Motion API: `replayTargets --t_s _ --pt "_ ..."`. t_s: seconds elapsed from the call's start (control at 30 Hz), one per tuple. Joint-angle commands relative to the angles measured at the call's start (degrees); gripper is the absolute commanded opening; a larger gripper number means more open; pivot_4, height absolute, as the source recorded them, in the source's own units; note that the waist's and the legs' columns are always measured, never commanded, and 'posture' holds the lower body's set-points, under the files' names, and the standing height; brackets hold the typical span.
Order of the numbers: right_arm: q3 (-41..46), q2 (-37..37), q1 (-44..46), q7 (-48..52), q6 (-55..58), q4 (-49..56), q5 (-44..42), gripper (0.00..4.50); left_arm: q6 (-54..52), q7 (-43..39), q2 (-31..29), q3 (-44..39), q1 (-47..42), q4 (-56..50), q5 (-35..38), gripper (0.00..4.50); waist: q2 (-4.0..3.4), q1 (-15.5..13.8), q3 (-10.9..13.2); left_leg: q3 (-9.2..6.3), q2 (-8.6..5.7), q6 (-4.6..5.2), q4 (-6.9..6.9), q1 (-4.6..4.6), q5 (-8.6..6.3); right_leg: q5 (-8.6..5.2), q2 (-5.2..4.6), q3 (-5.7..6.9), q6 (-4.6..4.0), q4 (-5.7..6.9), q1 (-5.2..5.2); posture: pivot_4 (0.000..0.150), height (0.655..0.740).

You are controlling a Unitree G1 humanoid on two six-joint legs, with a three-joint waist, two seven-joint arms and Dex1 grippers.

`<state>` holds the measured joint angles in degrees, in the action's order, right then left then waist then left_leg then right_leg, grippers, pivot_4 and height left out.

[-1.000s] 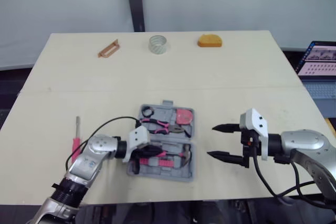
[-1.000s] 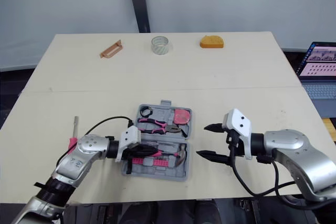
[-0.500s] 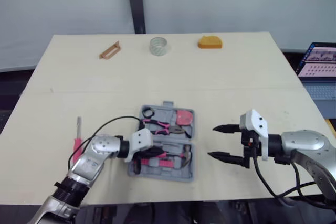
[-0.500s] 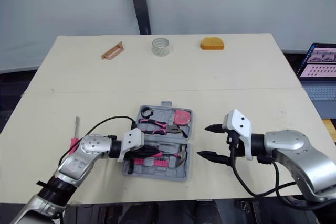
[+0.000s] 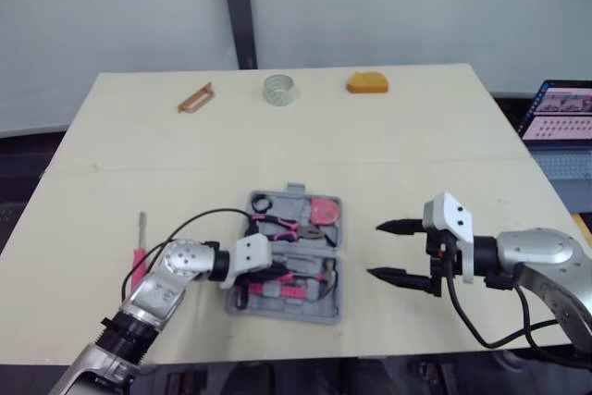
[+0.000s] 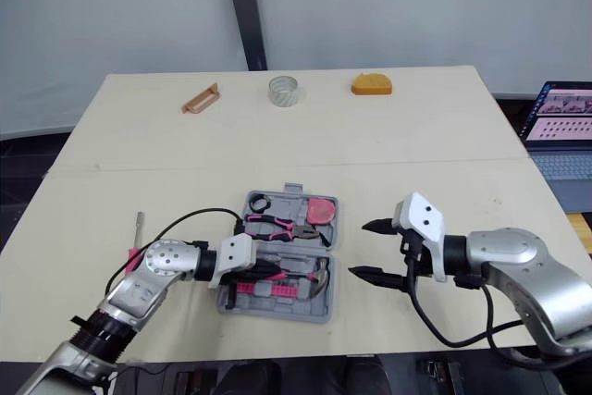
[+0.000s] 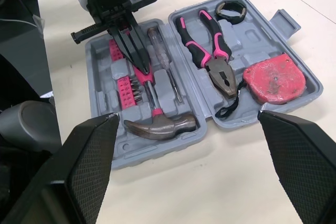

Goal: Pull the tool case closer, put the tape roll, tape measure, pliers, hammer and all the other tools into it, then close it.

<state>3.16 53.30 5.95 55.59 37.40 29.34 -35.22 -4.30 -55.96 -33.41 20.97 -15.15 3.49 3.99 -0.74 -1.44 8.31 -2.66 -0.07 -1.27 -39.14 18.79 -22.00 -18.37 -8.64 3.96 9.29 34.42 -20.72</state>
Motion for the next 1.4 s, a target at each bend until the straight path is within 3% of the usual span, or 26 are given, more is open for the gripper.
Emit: replayTargets --t_s 0.03,0.33,0.57,0.7,0.9,1.13,1.4 --pt "1.4 0.6 0.4 1.3 -0.9 1.2 -0.4 4.50 -2.4 0.2 -2.0 5.1 3.1 8.0 -7.8 0.01 0.00 0.0 0.0 -0.01 0.00 0.01 0.05 -0.14 -0.01 0.00 0.00 0.01 0.00 -0.04 0.14 0.150 0.7400" --pt "0.7 0.3 1.1 1.5 -1.3 0.5 0.0 4.50 -1.6 0.6 -2.2 5.3 3.0 8.7 -8.3 0.01 -0.08 0.0 -0.1 0.00 0.03 0.05 0.16 -0.38 -0.04 0.00 0.01 0.01 0.00 -0.19 0.39 0.150 0.7400" --pt "1.8 -0.8 0.7 1.3 -1.1 -0.6 -1.4 4.50 -13.2 -2.0 -0.8 -2.5 3.4 -2.4 5.2 0.01 -0.02 0.3 0.0 -0.01 0.08 0.04 0.21 -0.32 -0.04 0.00 0.04 0.02 0.00 -0.24 0.32 0.150 0.7400" --pt "2.4 -1.4 0.6 1.7 -1.4 -2.3 -2.0 4.50 -22.6 -2.2 -2.2 -7.9 2.8 -11.2 12.3 1.28 0.11 0.5 0.6 -0.01 0.09 0.04 0.22 -0.11 -0.04 0.00 0.05 0.03 0.00 -0.25 0.10 0.150 0.7400" --pt "4.9 -2.3 0.5 2.4 -2.0 -7.6 -2.3 4.50 -32.2 0.3 -7.5 -20.8 3.0 -18.7 20.0 4.32 0.14 0.1 1.0 -0.06 0.06 0.01 -0.07 0.56 -0.03 0.04 0.03 0.03 0.06 0.01 -0.53 0.150 0.7400" --pt "9.7 -3.5 -3.1 1.3 -5.7 -16.1 0.0 4.50 -32.1 4.1 -14.3 -41.1 14.0 -13.6 20.5 4.42 0.16 0.7 1.2 0.08 0.08 0.01 0.09 0.55 -0.03 0.04 0.04 0.03 0.06 -0.01 -0.65 0.150 0.7400" --pt "14.1 -6.9 -4.2 -2.2 -10.5 -23.1 3.4 4.50 -23.9 11.9 -12.0 -58.5 26.0 -5.6 18.0 4.42 0.22 0.7 1.4 0.12 0.09 -0.02 0.07 0.55 -0.04 0.04 0.01 0.01 0.06 -0.01 -0.66 0.150 0.7400"
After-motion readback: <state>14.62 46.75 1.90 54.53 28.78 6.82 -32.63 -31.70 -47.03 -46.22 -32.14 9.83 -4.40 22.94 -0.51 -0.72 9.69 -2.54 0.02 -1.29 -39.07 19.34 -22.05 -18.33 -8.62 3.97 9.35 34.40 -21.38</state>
